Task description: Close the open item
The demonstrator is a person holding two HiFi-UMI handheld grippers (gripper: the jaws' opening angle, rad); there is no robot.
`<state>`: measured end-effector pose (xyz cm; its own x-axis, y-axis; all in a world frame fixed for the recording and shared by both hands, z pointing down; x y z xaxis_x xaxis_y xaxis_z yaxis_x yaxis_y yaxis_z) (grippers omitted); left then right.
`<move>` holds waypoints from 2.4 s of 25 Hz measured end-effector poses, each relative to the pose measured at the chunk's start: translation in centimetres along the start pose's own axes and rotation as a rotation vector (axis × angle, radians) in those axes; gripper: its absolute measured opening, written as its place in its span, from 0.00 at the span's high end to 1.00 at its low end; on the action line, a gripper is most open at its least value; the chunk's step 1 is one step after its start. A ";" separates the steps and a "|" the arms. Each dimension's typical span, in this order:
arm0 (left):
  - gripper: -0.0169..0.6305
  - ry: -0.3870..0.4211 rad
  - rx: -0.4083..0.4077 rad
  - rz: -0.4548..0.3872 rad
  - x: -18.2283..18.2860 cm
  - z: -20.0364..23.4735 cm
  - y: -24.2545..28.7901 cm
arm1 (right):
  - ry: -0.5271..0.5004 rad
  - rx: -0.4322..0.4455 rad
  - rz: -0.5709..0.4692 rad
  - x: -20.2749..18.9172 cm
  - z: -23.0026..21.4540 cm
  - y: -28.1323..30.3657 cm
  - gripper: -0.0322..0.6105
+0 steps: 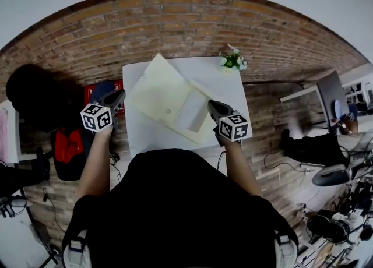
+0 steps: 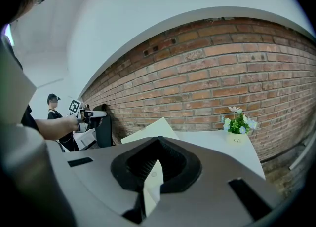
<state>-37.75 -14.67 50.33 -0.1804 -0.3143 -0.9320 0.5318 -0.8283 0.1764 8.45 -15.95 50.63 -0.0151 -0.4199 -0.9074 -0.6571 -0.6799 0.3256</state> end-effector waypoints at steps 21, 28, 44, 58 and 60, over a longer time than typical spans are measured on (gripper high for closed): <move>0.74 -0.036 -0.001 0.153 -5.0 4.2 1.4 | 0.004 -0.027 0.077 -2.4 1.6 0.0 0.92; 0.69 -0.046 0.035 0.211 -7.3 6.4 2.2 | 0.012 -0.048 0.094 -3.3 1.7 -0.1 0.92; 0.62 -0.049 0.057 0.339 -11.7 9.1 4.2 | 0.064 -0.125 0.121 -5.8 1.6 -2.4 0.92; 0.64 -0.096 0.004 0.483 -15.0 9.7 6.0 | 0.102 -0.167 0.140 -7.9 1.7 -3.8 0.92; 0.65 -0.102 0.005 0.488 -15.3 9.7 6.1 | 0.109 -0.176 0.146 -8.4 1.6 -4.1 0.92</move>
<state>-39.77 -19.43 68.72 0.0083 -0.7091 -0.7050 0.5703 -0.5758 0.5859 10.07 -8.68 56.47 -0.0129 -0.5773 -0.8164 -0.5121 -0.6975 0.5013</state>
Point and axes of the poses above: the fingertips, and each gripper's own axes: y forward along the fingers, z to its left, x out of its top, the point moved 10 cm from there along -y, backward along the fingers, and after that the axes turned 10 degrees about -z, right-handed, at the moved point
